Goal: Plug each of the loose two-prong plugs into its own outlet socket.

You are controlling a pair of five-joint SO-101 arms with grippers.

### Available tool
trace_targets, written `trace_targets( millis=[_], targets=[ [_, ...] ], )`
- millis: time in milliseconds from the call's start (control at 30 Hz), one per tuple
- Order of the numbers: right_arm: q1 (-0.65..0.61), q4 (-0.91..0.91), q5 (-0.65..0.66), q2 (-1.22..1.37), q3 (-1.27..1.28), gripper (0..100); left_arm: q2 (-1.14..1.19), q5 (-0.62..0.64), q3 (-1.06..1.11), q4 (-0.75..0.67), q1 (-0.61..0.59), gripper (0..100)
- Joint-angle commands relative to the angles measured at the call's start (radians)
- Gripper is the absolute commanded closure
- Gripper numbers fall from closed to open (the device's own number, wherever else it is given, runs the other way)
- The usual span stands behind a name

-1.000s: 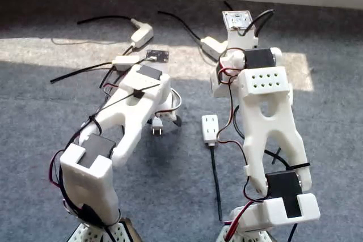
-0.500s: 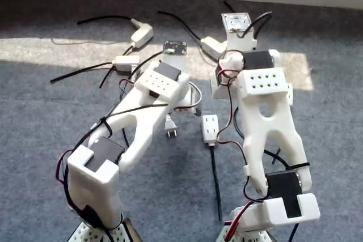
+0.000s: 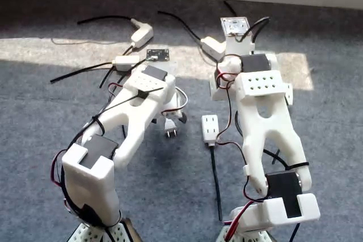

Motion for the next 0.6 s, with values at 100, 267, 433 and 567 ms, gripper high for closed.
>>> trace_targets(
  millis=[100, 267, 433, 567],
  targets=[
    [0.002, -0.005, 0.006, -0.048, -0.004, 76.7, -0.053, 0.008, -0.002, -0.014, 0.012, 70],
    [0.002, -0.005, 0.006, -0.048, -0.004, 76.7, -0.048, 0.008, -0.058, 0.049, 0.074, 70],
    [0.004, -0.008, 0.009, -0.044, -0.004, 76.7, -0.041, 0.008, -0.022, 0.080, 0.033, 70],
    [0.004, -0.013, 0.008, -0.042, -0.004, 76.7, -0.041, 0.006, 0.012, 0.077, -0.033, 70]
  ],
)
